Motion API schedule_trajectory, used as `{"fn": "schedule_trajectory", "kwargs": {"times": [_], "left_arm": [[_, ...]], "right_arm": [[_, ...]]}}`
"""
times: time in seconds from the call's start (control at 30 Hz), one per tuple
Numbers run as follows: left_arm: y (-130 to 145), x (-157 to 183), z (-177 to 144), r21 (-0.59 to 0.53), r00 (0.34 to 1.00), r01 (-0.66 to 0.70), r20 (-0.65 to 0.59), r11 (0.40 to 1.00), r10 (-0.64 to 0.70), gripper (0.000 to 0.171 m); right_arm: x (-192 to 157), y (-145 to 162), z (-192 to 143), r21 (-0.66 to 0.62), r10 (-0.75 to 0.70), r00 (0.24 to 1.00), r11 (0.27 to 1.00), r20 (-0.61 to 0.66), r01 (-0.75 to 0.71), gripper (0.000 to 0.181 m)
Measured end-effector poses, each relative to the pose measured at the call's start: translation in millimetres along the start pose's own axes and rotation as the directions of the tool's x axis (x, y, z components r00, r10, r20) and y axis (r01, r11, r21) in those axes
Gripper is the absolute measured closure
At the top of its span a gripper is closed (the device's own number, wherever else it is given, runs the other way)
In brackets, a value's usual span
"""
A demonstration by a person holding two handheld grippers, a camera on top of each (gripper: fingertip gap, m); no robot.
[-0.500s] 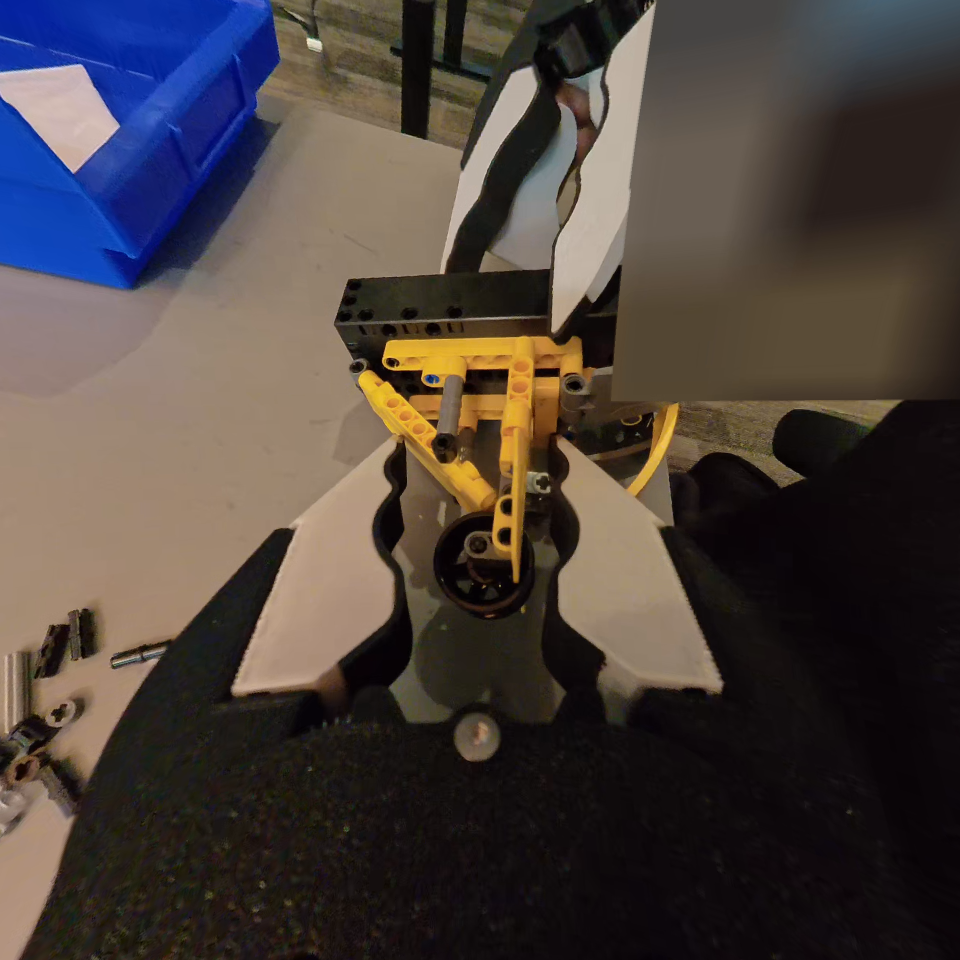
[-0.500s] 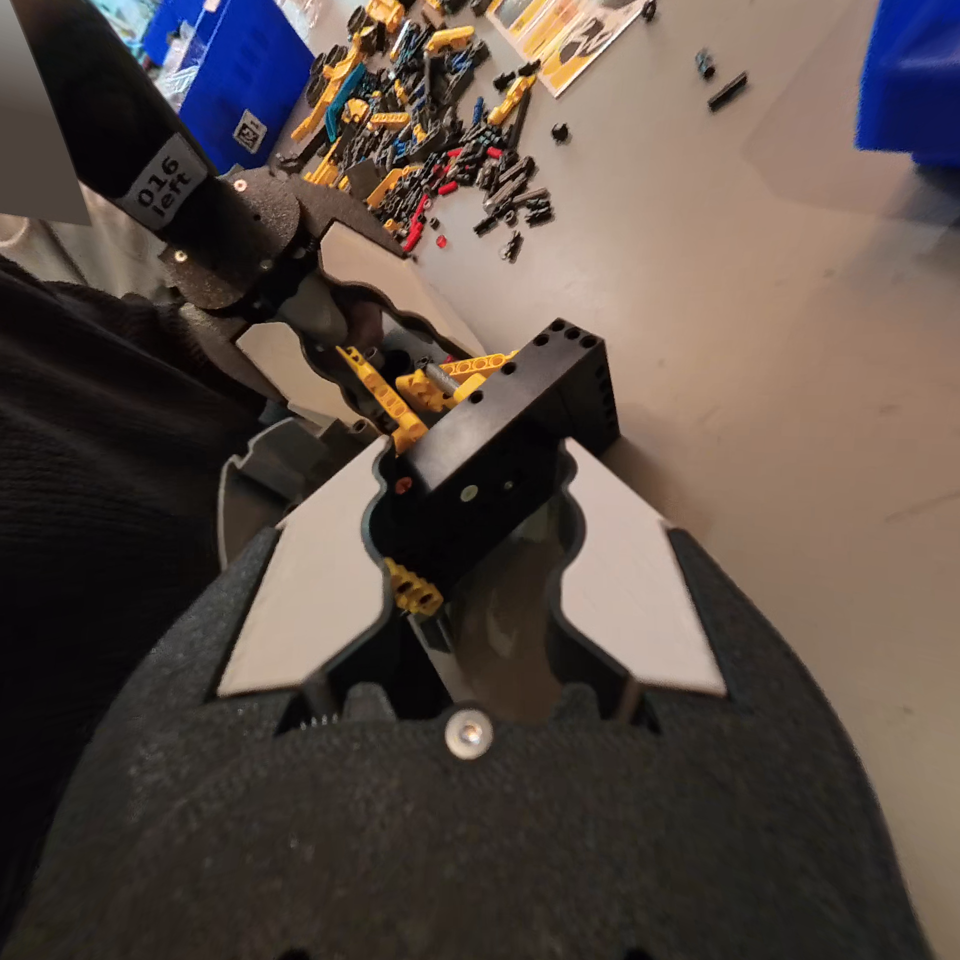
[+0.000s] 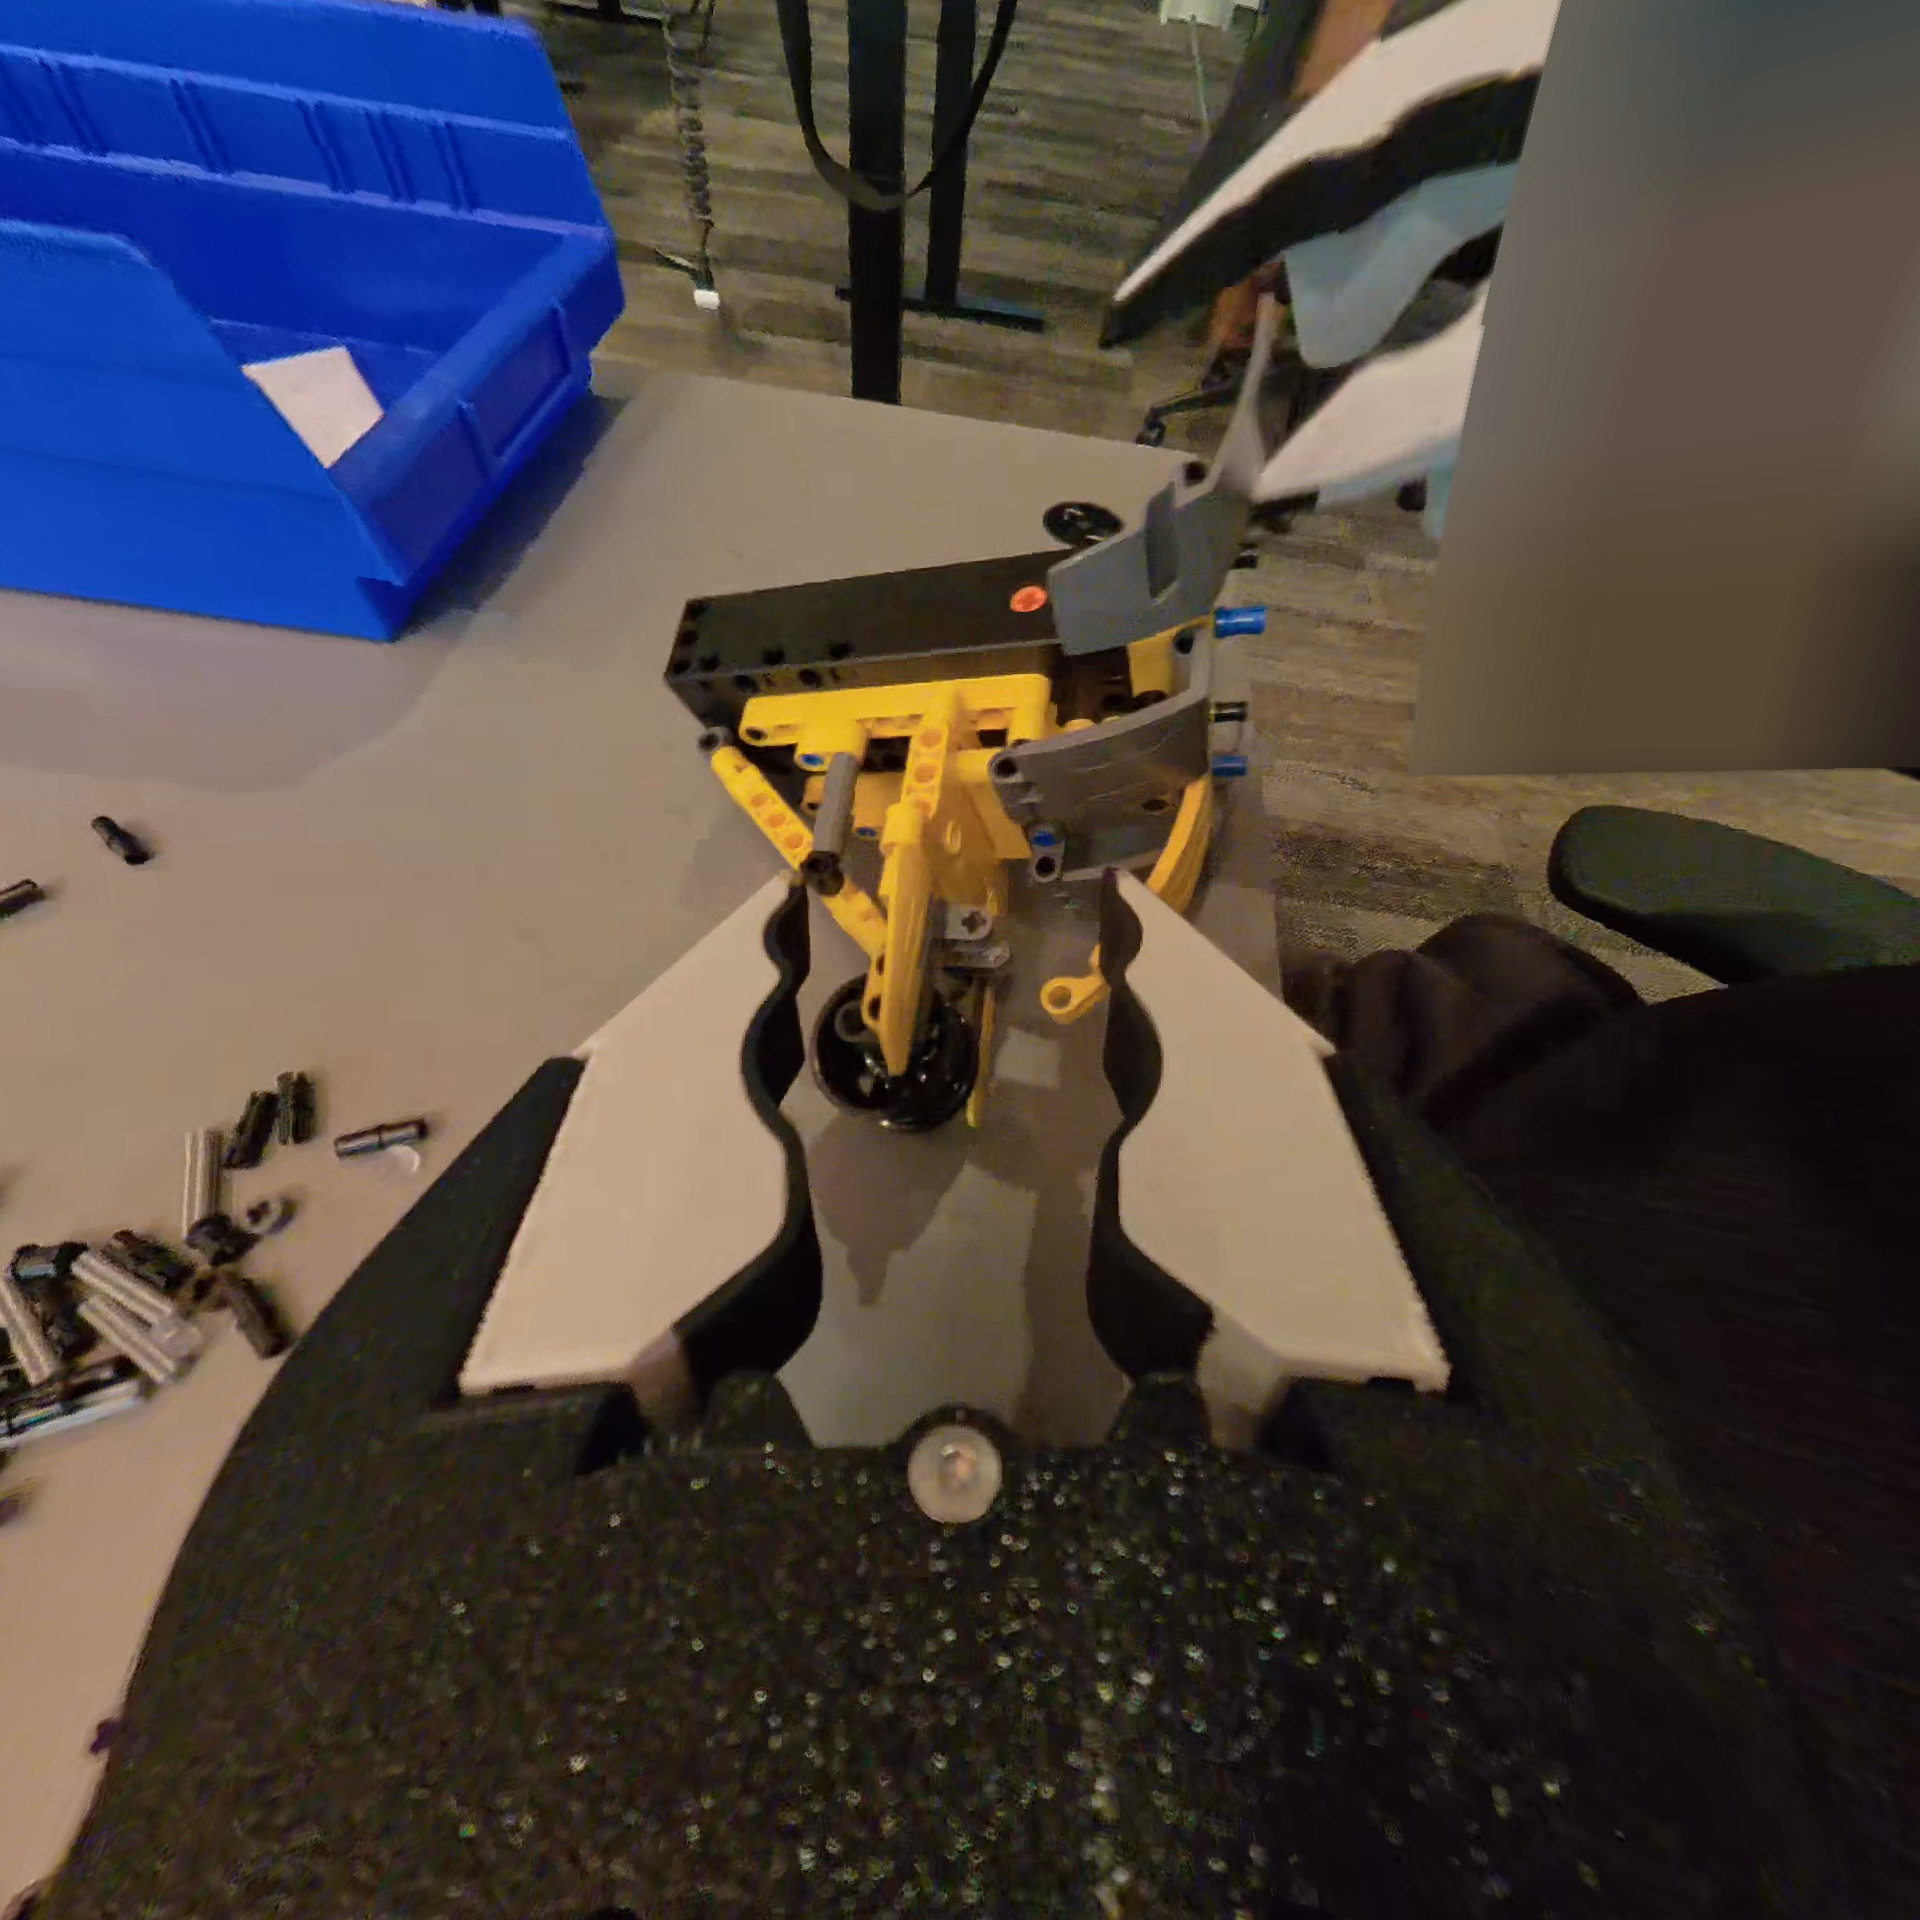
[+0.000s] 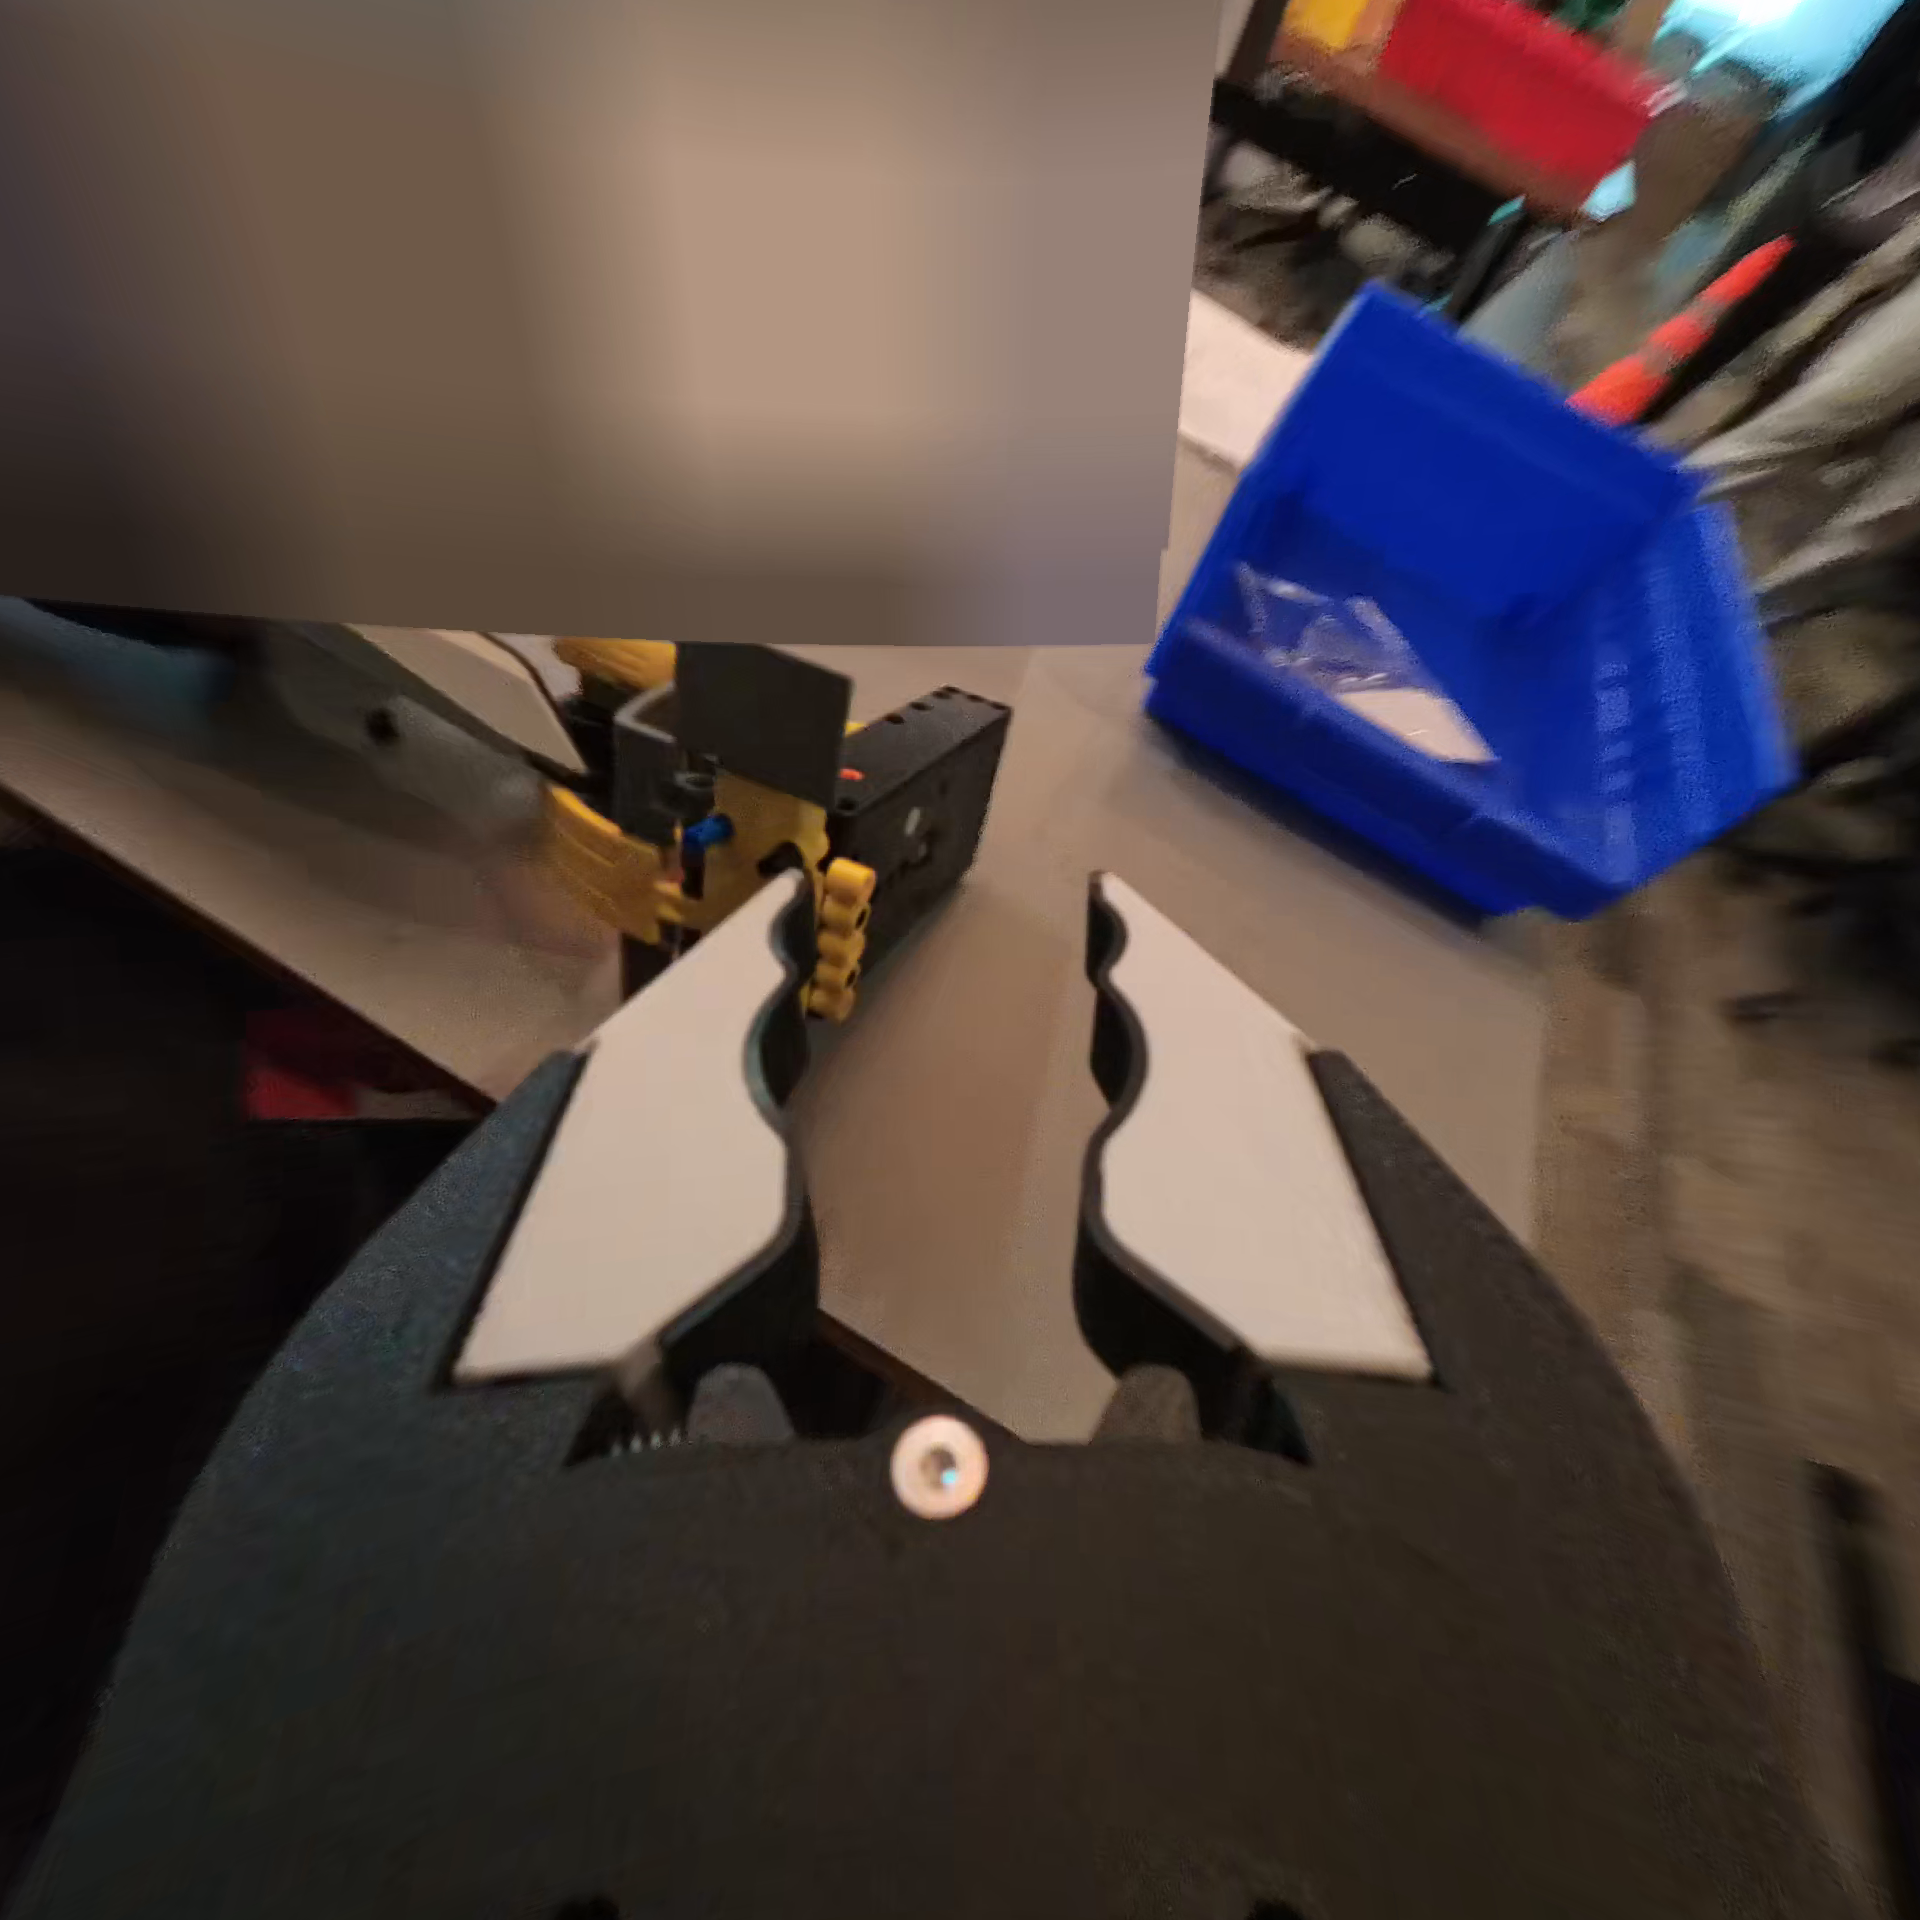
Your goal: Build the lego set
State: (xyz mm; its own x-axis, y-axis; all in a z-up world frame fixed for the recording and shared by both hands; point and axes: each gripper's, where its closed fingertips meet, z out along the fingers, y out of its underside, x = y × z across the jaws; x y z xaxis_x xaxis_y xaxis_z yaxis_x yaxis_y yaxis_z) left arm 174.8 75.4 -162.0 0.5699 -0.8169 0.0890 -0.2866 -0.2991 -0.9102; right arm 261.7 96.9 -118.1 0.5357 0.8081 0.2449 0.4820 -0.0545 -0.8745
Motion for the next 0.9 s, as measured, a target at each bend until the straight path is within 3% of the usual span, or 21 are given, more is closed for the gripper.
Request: {"fn": "schedule_trajectory", "kwargs": {"times": [0.1,0.27,0.33,0.43,0.53,0.7,0.9], "left_arm": [[-1,6,0,0.008,0.999,-0.033,0.005,0.999,0.033,0.118],[3,19,-4,0.014,0.999,-0.044,-0.023,0.999,0.045,0.122],[3,21,-7,0.022,0.999,-0.041,-0.017,0.999,0.041,0.122],[1,26,-11,0.049,0.999,-0.023,-0.035,0.999,0.025,0.122],[1,35,-15,0.057,0.993,0.025,-0.118,0.998,-0.018,0.122],[0,29,-15,0.062,0.995,0.057,-0.090,0.996,-0.051,0.122],[11,28,-4,-0.028,1.000,-0.006,-0.018,1.000,0.006,0.125]], "right_arm": [[-8,4,-7,0.006,-0.155,0.977,0.988,-0.150,0.157,0.130],[40,18,-38,-0.093,-0.169,0.876,0.986,-0.452,0.142,0.130],[25,7,-41,-0.035,-0.160,0.907,0.987,-0.390,0.159,0.130],[-37,-17,-31,0.133,-0.189,0.964,0.967,-0.190,0.216,0.133],[-92,-5,-9,0.131,-0.269,0.963,0.954,-0.031,0.271,0.139],[-116,24,14,0.065,-0.293,0.956,0.954,-0.020,0.294,0.140],[-108,13,21,0.077,-0.359,0.927,0.927,-0.105,0.367,0.148]]}}
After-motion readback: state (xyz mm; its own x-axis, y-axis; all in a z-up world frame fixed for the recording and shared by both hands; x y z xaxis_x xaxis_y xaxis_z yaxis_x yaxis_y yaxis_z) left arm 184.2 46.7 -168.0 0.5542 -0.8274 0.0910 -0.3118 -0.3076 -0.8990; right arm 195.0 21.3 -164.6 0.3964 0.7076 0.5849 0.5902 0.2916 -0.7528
